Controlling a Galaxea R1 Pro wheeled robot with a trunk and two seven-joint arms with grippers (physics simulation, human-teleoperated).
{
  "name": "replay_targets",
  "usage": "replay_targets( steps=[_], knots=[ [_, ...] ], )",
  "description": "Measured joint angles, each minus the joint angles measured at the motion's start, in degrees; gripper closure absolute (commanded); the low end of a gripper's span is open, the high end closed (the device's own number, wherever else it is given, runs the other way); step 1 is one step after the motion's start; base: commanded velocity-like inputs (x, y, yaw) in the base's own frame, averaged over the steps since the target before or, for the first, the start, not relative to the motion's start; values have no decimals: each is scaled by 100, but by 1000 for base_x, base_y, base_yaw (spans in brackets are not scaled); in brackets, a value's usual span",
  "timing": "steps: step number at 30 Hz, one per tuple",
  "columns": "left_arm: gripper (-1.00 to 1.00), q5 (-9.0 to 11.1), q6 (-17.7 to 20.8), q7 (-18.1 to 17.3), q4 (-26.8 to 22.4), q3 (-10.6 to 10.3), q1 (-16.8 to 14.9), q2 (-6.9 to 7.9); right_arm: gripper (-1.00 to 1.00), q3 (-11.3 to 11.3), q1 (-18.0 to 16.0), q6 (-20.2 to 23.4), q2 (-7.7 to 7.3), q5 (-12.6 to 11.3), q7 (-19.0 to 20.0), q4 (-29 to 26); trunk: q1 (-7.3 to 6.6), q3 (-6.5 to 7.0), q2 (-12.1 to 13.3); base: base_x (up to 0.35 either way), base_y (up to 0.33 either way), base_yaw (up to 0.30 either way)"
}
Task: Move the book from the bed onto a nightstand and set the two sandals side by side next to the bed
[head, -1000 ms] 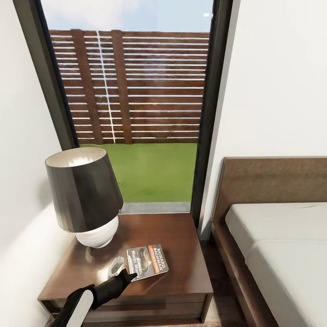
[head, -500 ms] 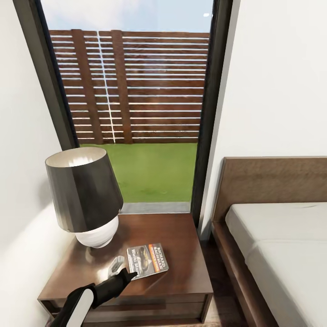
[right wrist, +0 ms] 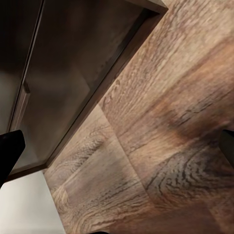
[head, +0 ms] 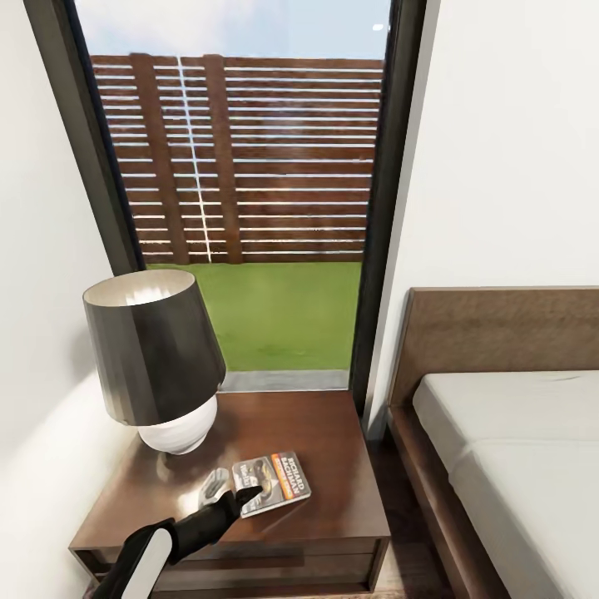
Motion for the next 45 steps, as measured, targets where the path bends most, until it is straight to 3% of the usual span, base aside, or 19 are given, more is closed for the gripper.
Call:
replay_targets(
  steps=[27,45],
  knots=[
    [-100,0,0,3,4,-1,0,2,-100,0,0,0,0,0,1,0,1,0,0,-6,5,0],
    [-100,0,1,1,7,7,0,17,-100,0,0,0,0,1,-1,0,2,0,0,-195,179,0]
  ],
)
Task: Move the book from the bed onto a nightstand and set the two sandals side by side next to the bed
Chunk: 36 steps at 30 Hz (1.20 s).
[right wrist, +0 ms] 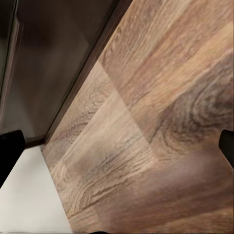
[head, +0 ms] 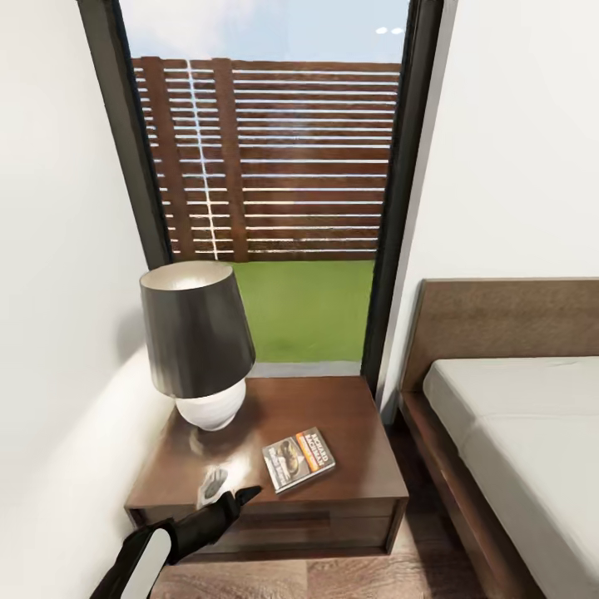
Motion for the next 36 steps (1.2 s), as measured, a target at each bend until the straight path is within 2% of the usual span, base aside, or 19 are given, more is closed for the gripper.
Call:
replay_targets(
  steps=[36],
  knots=[
    [-100,17,0,-1,4,0,0,-14,-100,7,0,0,0,-1,5,0,-1,0,0,-30,13,0]
  ],
)
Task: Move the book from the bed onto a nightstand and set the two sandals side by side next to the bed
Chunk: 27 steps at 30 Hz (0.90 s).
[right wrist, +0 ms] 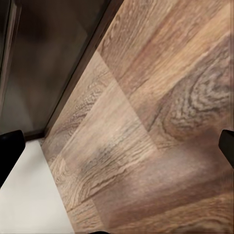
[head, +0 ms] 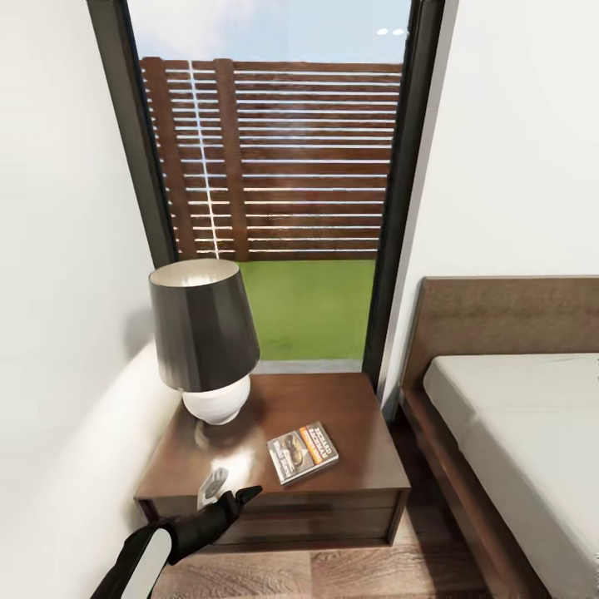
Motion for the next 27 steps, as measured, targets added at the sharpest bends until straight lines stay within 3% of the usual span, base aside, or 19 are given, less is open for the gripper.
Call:
replay_targets(
  steps=[10,27],
  knots=[
    [-100,7,0,0,-2,0,0,-7,-100,17,0,0,0,2,0,0,0,0,0,-123,0,8],
    [-100,4,-4,0,-2,2,0,-9,-100,22,0,0,0,2,-7,0,-1,0,0,-51,0,88]
  ],
)
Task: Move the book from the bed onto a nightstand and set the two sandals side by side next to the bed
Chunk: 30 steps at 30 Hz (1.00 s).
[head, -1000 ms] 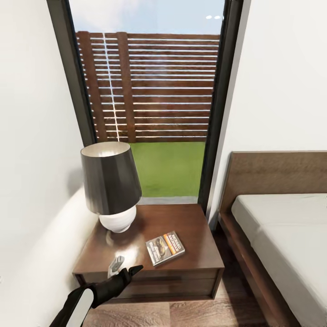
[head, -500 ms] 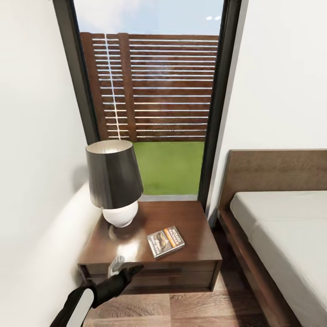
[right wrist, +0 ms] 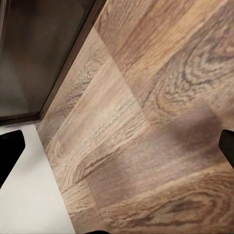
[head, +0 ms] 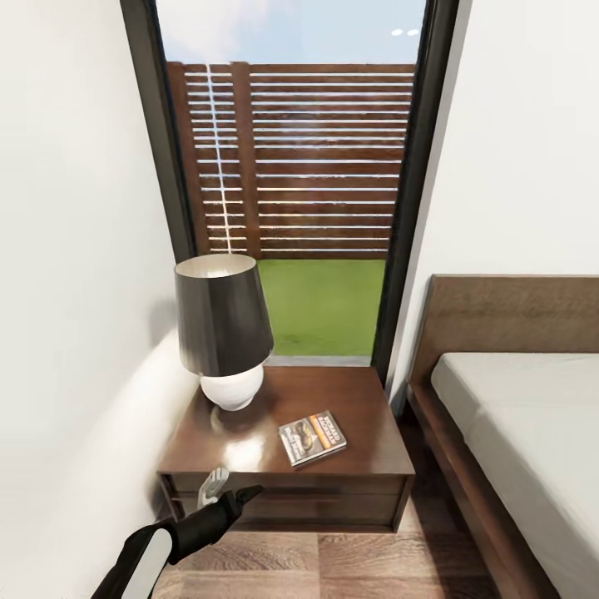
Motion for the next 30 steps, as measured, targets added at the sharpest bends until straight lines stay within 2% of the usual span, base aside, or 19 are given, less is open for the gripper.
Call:
replay_targets(
  steps=[30],
  knots=[
    [-100,18,-2,-8,25,10,0,25,-100,-28,0,7,-32,-35,26,0,0,0,0,-1,0,4]
  ],
)
